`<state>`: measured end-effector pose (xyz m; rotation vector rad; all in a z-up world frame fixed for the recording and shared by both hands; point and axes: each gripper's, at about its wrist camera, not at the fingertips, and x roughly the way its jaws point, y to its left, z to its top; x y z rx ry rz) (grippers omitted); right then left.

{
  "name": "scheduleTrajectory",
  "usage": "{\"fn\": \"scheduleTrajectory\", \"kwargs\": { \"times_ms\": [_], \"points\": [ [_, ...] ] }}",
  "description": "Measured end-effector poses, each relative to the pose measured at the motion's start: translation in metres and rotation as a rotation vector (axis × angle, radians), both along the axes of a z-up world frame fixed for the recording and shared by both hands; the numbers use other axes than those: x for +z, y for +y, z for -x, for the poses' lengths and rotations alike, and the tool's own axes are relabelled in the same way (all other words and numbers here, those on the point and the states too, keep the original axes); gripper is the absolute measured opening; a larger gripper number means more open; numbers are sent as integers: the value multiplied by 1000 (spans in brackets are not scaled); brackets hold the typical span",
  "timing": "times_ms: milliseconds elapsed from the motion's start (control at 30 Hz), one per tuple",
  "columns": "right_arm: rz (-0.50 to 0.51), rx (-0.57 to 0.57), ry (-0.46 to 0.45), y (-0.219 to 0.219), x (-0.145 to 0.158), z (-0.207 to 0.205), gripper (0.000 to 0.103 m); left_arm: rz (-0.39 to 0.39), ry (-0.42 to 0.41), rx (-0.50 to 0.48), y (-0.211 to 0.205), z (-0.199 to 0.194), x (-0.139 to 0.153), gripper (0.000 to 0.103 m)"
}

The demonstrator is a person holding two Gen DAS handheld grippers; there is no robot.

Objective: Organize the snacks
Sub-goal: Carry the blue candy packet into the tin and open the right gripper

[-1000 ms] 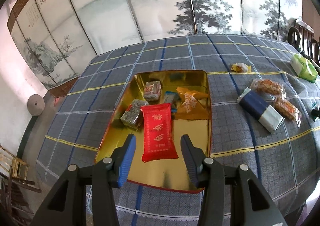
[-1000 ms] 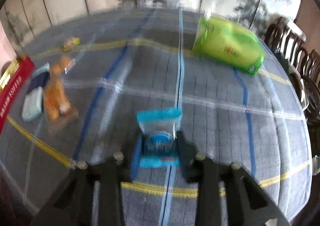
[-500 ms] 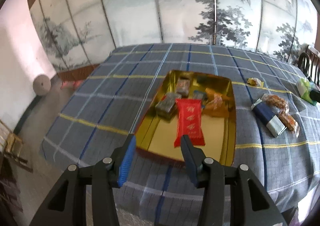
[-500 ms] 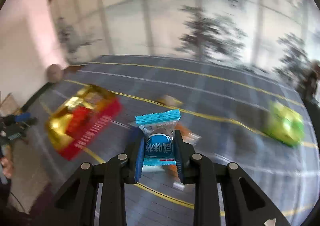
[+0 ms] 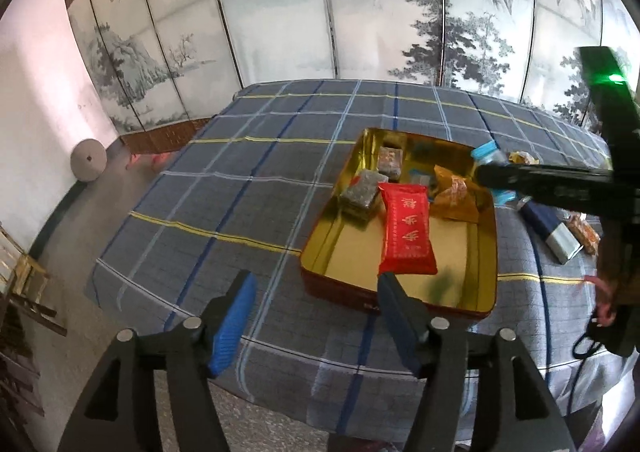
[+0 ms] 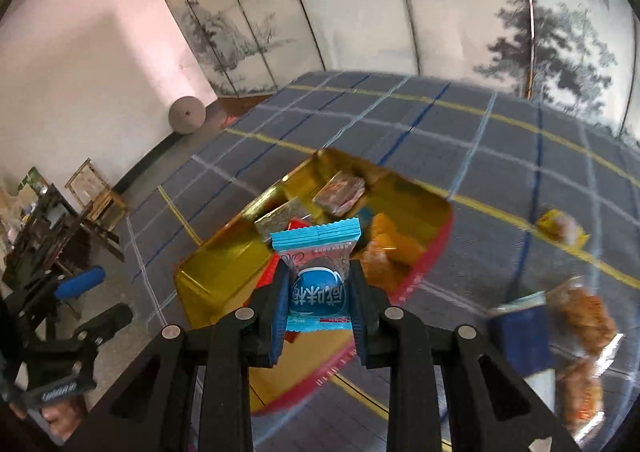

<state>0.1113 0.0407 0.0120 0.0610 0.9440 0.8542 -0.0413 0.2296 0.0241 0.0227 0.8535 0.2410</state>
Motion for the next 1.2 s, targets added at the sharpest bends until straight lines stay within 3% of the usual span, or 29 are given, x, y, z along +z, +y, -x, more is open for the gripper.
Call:
{"fn": "scheduleTrajectory", "kwargs": {
  "times_ms": [300, 1200],
  "points": [
    [47, 4, 36, 26, -19, -7, 25, 29, 47, 7, 14, -4, -10, 74],
    [99, -19, 50, 39, -38, -11, 28, 61, 78, 29, 27, -9, -24, 74]
  ]
}}
